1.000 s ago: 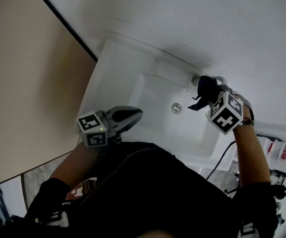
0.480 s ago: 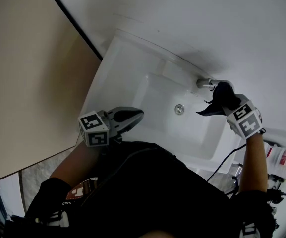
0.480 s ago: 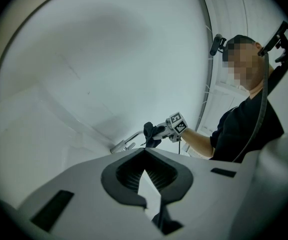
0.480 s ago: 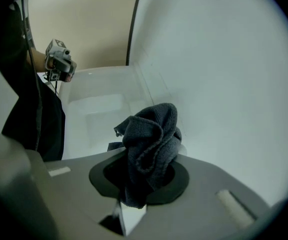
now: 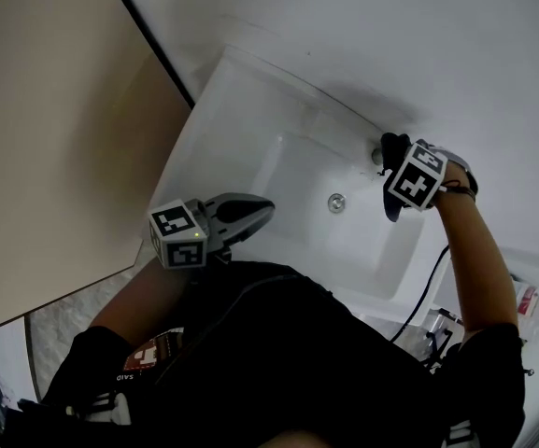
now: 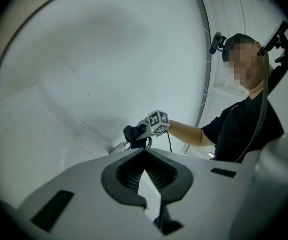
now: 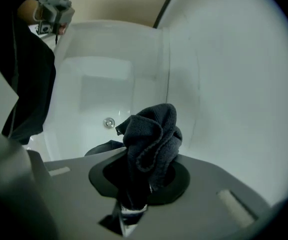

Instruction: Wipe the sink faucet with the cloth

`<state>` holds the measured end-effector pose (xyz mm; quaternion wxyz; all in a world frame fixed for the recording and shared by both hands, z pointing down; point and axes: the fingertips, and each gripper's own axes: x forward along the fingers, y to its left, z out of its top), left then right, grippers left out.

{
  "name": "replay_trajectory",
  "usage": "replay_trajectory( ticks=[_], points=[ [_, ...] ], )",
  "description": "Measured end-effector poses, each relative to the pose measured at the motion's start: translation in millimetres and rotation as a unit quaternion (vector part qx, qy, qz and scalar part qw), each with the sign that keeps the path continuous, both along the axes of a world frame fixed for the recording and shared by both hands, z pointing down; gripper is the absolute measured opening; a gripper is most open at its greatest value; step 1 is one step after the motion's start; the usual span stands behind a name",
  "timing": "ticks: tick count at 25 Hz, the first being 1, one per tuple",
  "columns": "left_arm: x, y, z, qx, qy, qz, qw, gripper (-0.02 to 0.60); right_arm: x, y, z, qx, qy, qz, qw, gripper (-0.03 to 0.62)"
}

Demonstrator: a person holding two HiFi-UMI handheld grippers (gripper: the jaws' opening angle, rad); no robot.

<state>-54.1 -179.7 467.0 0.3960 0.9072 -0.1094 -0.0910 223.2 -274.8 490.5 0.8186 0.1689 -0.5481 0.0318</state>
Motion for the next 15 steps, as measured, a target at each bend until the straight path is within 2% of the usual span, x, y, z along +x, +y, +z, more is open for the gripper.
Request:
replay_trajectory(
  ticks=[4, 7, 11, 15],
  points=[
    [-10.0, -1.4, 2.2, 0.002, 0.001, -0.013, 0.9999, -0.002, 5.2, -21.4, 48.3, -0.064, 0.102, -0.052, 0.991, 0.064],
    [-24.6, -3.6, 7.7, 0.001, -0.003, -0.027, 0.9996, -0.002, 35.1, -26.1, 82.4, -0.112, 0.178, -0.051, 0.976, 0.064],
    [-42.6, -11.0, 18.3, -0.011, -0.007, -0.046, 0.9988, -0.002, 44.0, -32.0, 111.6, -0.135, 0.19, -0.02, 0.972, 0.069],
    [-47.4, -9.3, 30.3, -0.025, -0.004, -0.055, 0.9982, -0.002, 47.7, -28.7, 150.1, -0.139, 0.218, -0.055, 0.964, 0.067]
  ],
)
